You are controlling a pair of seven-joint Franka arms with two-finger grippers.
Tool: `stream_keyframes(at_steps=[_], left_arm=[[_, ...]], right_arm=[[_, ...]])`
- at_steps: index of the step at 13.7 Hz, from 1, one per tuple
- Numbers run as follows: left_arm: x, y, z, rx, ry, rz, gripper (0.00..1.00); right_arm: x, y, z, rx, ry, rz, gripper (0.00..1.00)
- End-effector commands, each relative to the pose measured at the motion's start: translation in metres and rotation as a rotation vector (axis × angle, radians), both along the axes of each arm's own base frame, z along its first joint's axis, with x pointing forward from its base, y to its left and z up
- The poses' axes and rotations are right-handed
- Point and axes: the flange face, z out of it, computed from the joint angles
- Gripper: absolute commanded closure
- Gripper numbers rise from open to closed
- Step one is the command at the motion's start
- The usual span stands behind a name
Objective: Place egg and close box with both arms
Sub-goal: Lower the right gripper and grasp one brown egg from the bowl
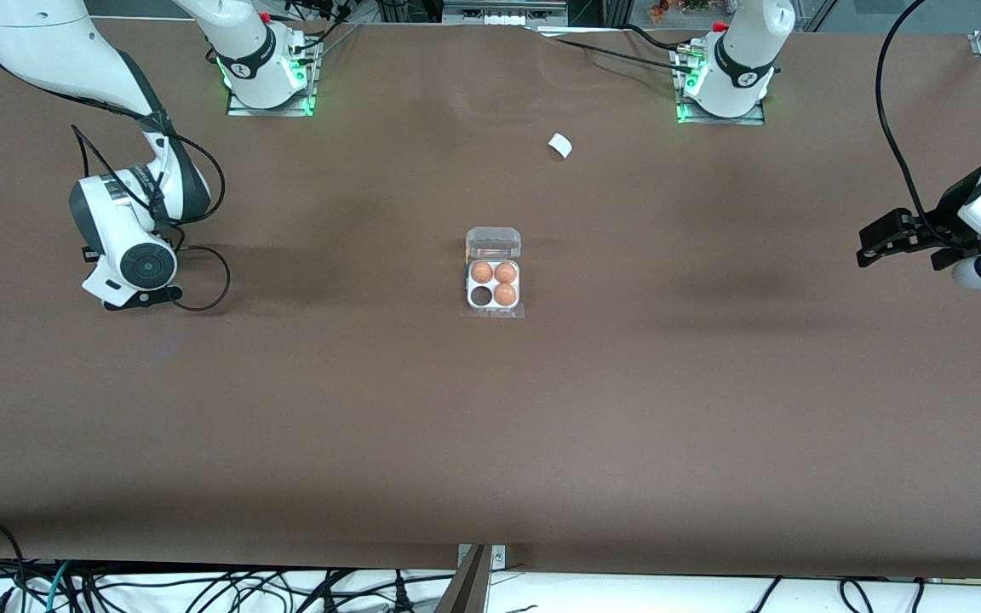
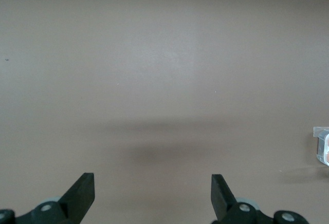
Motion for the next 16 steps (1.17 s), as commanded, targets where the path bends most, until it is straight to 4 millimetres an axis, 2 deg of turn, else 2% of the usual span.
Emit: stream_keyframes(at_steps=[1, 7, 10, 13, 16], left_arm=[[0.002, -0.001, 0.005, -0.005, -0.009, 0.007, 0.0], [0.002, -0.001, 0.005, -0.004, -0.009, 0.007, 0.0], [0.002, -0.001, 0.005, -0.004, -0.009, 0.006, 0.0], [0.002, -0.001, 0.005, -0.004, -0.009, 0.006, 0.0], [0.002, -0.001, 0.006, -0.004, -0.011, 0.006, 0.0]], right_arm=[[0.005, -0.001, 0.008, 0.003, -0.025, 0.002, 0.72], [0.009, 0.001, 0.017, 0.019, -0.039, -0.02, 0.79], [0.012, 0.002, 0.031, 0.022, -0.063, -0.021, 0.8], [0.025, 0.017, 0.052, 0.013, -0.061, -0.041, 0.83], [0.042, 0.043, 0.079, 0.03, -0.056, -0.072, 0.83]])
